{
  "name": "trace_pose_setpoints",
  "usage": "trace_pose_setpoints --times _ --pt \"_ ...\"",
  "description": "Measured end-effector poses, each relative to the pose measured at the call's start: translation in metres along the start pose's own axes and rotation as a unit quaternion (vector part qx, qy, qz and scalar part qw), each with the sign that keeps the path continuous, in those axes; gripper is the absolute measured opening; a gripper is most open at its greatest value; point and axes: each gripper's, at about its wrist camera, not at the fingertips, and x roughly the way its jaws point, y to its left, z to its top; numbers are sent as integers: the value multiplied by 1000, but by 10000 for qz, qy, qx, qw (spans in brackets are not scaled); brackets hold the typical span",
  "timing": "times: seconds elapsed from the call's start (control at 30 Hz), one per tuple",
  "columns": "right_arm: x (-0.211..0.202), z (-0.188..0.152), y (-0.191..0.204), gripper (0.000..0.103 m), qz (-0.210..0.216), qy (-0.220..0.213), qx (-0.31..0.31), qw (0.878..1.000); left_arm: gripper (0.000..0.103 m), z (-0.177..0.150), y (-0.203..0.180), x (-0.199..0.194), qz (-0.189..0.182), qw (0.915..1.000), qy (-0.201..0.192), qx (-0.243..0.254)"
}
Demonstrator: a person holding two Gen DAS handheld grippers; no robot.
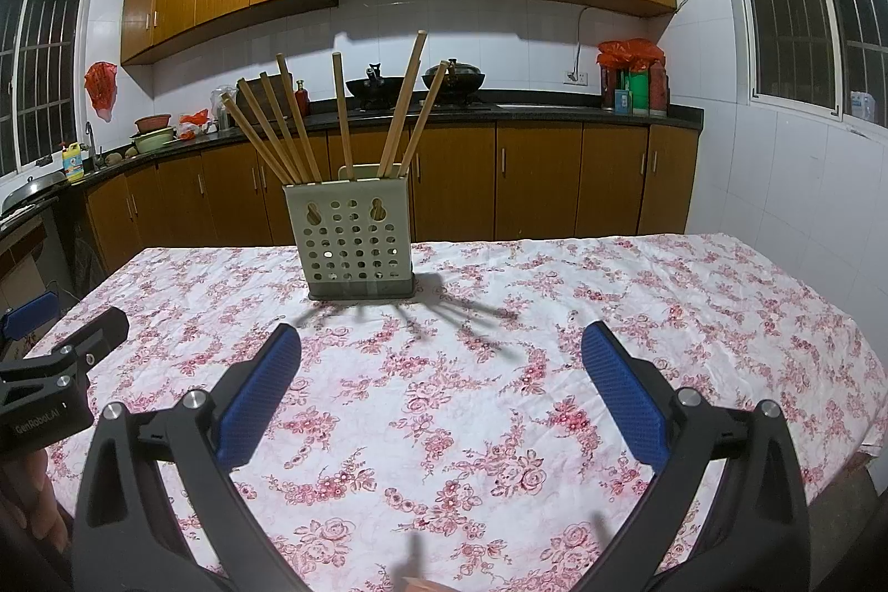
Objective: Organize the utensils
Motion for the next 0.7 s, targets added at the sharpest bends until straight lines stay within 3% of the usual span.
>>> trace_pose_setpoints --times 0.7 --pt "-1 -3 3 99 3 12 18 10000 101 -4 2 1 7 10000 46 -41"
